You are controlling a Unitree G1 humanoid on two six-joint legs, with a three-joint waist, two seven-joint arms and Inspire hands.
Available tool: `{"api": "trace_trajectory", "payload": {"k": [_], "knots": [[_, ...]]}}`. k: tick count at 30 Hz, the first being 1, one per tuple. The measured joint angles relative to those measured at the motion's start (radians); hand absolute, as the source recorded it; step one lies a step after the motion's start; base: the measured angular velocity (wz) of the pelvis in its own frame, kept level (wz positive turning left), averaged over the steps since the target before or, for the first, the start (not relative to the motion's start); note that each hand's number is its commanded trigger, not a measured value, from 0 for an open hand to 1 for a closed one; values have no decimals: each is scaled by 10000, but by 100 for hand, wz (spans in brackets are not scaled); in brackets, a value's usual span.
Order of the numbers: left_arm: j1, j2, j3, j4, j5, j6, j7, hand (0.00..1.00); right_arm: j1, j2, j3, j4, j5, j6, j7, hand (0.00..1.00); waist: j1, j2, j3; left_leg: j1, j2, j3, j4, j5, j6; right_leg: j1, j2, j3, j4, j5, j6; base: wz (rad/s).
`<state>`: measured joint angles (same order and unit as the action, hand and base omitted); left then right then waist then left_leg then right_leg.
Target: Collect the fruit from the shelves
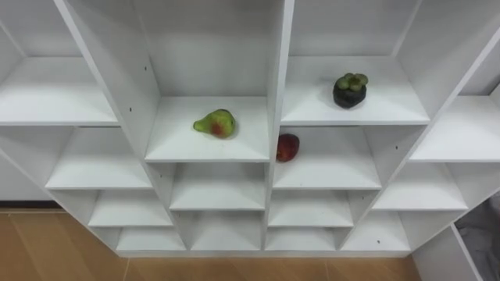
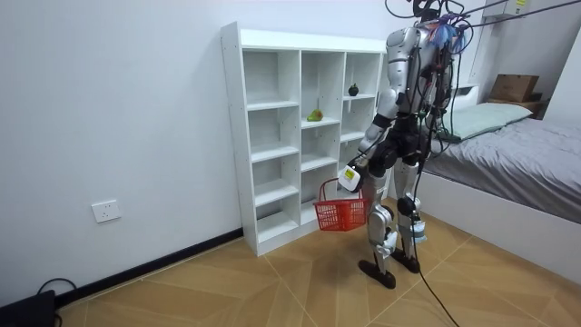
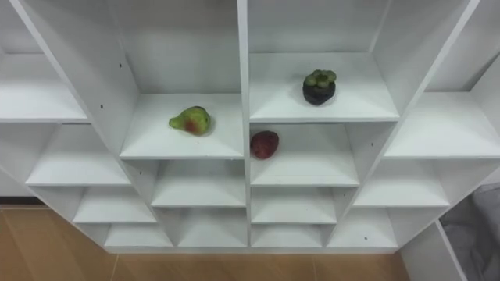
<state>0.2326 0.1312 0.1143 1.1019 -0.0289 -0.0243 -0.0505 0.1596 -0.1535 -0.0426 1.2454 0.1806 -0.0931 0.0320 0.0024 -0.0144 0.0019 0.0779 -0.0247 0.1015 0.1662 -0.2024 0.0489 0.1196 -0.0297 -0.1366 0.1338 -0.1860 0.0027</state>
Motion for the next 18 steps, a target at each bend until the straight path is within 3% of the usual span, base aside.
{"api": "trace_trajectory", "payload": {"k": [12,18], "knots": [[26,1,1,-33,2,-312,199,100,125,6,12,-107,-769,-191,-879,0,19,-25,-28,19,-6,-2,-5,0,0,37,0,7,45,1,0,0],[24,1,3,-31,-2,-696,214,100,256,9,9,-453,-965,-282,-1431,0,40,-24,-6,45,17,32,-1,1,0,17,4,29,143,2,-1,-1]]}}
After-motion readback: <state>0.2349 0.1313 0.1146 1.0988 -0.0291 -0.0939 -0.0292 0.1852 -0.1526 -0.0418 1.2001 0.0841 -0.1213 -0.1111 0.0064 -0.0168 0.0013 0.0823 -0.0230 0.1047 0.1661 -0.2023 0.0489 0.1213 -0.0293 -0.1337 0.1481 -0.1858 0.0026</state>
